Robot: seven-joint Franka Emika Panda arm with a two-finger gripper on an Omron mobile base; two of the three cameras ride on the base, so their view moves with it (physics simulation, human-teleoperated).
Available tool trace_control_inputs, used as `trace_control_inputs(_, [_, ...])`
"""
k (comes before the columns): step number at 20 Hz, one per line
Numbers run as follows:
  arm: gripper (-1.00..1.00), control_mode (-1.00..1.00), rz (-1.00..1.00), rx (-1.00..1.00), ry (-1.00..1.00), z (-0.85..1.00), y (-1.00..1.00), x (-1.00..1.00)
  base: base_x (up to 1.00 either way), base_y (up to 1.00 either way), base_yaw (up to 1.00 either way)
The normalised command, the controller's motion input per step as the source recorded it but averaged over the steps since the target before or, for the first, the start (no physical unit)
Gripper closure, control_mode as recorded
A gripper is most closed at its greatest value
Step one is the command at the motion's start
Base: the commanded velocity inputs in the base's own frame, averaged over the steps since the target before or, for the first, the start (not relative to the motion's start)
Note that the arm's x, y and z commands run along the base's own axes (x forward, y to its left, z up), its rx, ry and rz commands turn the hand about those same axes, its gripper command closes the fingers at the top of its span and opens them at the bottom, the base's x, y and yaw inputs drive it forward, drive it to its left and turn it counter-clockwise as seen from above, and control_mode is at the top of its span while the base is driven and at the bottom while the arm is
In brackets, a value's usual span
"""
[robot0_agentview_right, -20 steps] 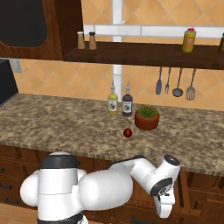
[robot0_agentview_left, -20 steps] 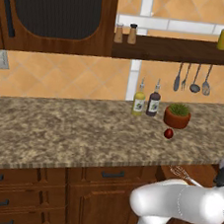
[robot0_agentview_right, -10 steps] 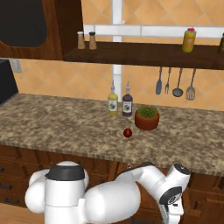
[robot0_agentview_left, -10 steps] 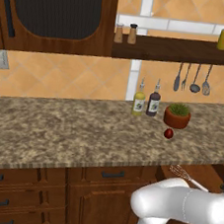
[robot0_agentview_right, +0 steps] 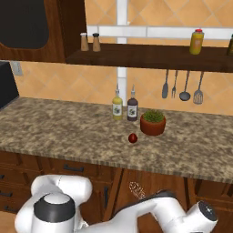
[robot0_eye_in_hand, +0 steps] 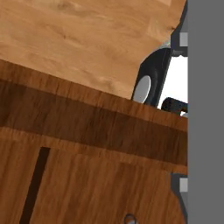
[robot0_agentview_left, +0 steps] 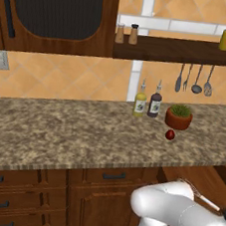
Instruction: Pick the whisk from the drawer and place it on the counter.
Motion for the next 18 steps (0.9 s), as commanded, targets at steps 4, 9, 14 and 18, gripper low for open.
trace_control_inputs(4, [-1.00, -1.00, -0.21, 0.06, -0.24, 1.00, 0.43, -0.09, 0.00, 0.00, 0.00])
trace_control_inputs(9, [-1.00, -1.00, -0.28, 0.00, -0.02, 0.96, 0.86, 0.23, 0.00, 0.00, 0.00])
trace_control_inputs(14, [-1.00, -1.00, -0.27, 0.03, 0.16, 0.13, 0.68, 0.76, 0.00, 0.00, 0.00])
trace_control_inputs(18, [-1.00, -1.00, -0.18, 0.03, 0.07, -0.21, 0.05, 0.90, 0.00, 0.00, 0.00])
